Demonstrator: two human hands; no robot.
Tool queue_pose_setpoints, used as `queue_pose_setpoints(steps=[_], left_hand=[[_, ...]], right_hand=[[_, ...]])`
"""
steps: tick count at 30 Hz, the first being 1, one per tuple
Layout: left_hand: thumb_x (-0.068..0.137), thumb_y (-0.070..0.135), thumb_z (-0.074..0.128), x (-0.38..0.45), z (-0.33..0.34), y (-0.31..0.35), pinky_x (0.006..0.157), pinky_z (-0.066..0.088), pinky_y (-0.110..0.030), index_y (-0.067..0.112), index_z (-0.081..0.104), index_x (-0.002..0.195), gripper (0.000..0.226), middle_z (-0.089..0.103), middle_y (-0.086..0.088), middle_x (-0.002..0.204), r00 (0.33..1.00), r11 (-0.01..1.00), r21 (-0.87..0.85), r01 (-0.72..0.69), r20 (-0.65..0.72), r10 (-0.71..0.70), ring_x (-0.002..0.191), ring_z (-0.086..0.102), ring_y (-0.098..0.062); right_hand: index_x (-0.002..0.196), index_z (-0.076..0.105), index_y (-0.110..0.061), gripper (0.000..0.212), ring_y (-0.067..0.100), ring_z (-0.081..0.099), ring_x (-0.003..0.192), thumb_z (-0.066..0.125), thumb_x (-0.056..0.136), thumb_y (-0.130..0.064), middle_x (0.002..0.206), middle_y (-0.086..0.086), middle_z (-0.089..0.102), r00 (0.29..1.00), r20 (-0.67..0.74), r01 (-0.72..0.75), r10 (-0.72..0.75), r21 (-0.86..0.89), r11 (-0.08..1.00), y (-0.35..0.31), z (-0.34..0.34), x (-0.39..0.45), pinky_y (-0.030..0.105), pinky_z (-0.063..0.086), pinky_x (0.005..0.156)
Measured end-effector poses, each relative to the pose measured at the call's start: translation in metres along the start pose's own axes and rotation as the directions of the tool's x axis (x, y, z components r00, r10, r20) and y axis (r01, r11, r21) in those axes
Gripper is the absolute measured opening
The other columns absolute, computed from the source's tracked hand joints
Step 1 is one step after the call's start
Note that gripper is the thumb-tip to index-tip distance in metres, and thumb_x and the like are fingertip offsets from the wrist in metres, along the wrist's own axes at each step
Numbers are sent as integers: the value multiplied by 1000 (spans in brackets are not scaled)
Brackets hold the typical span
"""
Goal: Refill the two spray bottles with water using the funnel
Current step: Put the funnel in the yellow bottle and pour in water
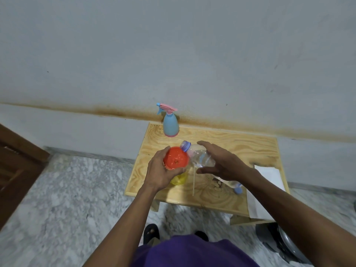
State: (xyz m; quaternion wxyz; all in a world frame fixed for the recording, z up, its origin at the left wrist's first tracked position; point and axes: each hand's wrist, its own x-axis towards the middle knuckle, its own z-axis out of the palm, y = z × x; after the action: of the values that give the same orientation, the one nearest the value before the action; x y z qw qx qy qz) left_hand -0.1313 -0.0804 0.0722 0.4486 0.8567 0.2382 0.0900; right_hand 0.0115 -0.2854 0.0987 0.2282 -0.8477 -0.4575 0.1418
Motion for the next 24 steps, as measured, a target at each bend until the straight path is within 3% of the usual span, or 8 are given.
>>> queue_pose_setpoints(steps=[2, 6, 11, 14, 20, 24], left_hand=[[64, 42, 92, 0, 0, 0, 100, 44, -28, 18, 44, 148, 100, 54, 2, 137, 1000, 1000, 4, 1, 1, -1, 123, 52, -13], [65, 43, 92, 0, 0, 0, 98, 43, -27, 19, 44, 148, 99, 54, 3, 137, 1000, 1000, 2, 5, 1, -5, 123, 52, -13], [65, 41, 92, 0, 1, -1, 95, 40, -24, 20, 44, 148, 98, 54, 3, 136, 1000, 1000, -3, 20, 2, -20, 120, 50, -9], [66, 40, 92, -1, 0, 0, 95, 41, -23, 20, 43, 148, 98, 54, 4, 136, 999, 1000, -6, 31, 7, -31, 118, 49, -7], [65, 41, 92, 0, 0, 2, 97, 44, -26, 20, 43, 149, 99, 54, 4, 136, 999, 999, 5, 45, 12, -45, 121, 50, -10], [63, 42, 93, 1, 0, 4, 100, 50, -36, 18, 45, 148, 101, 56, 1, 136, 999, 999, 20, 50, -5, -50, 123, 53, -14]], right_hand=[[151, 29, -27, 95, 18, 57, 108, 74, 75, -63, 138, 0, 55, 997, -68, -26, 33, 99, 995, 0, 6, -4, 43, 54, 85], [147, 37, -20, 94, 13, 57, 93, 83, 72, -51, 112, -3, 59, 970, -206, -70, 130, 279, 958, -2, 14, -9, 29, 47, 79], [141, 41, -14, 86, 16, 61, 92, 87, 72, -39, 109, -2, 62, 864, -379, -153, 331, 429, 890, 8, 18, -17, 25, 45, 75], [138, 41, -11, 86, 17, 61, 93, 89, 70, -34, 109, 0, 64, 792, -412, -223, 450, 492, 842, 18, 24, -22, 22, 45, 71], [133, 39, -11, 86, 18, 60, 100, 92, 67, -24, 117, 3, 64, 687, -404, -315, 604, 583, 749, 41, 42, -35, 26, 41, 79], [132, 40, -14, 81, 24, 62, 104, 91, 69, -20, 117, 5, 64, 621, -387, -350, 682, 641, 683, 49, 50, -43, 27, 39, 81]])
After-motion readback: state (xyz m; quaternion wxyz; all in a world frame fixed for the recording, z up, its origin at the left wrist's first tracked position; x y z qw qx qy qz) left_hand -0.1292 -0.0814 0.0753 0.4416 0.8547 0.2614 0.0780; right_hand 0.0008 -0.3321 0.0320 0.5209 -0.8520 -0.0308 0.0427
